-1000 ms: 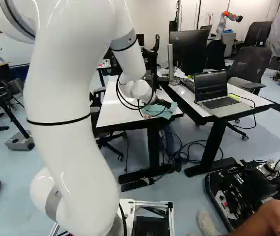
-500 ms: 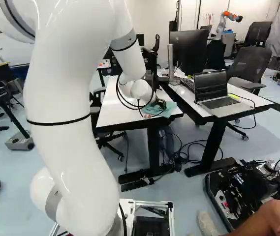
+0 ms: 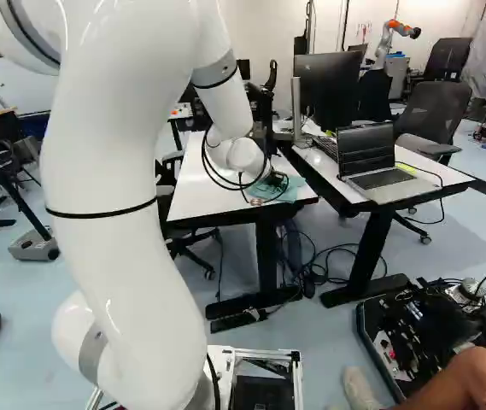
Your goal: Clean the table with the green towel
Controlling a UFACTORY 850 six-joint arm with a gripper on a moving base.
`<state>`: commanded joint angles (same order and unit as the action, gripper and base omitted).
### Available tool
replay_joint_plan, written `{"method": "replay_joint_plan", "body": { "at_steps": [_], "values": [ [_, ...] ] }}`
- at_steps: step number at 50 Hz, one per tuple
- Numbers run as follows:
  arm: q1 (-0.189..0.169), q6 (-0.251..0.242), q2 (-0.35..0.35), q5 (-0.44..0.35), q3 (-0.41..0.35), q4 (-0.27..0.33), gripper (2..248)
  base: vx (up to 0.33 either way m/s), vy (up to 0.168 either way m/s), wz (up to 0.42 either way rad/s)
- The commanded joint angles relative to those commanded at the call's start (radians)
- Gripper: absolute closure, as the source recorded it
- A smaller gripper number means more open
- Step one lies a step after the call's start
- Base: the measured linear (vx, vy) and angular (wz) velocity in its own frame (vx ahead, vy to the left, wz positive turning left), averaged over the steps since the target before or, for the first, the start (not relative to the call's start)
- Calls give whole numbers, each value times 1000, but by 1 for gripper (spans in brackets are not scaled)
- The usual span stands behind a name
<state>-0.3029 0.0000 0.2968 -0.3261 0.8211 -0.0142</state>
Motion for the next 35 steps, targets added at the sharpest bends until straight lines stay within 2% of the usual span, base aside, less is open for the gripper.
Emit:
{"method": "replay_joint_plan", "body": {
  "at_steps": [35],
  "values": [
    [3, 0, -39, 0, 7, 0, 222, 0, 0, 0]
  ]
}}
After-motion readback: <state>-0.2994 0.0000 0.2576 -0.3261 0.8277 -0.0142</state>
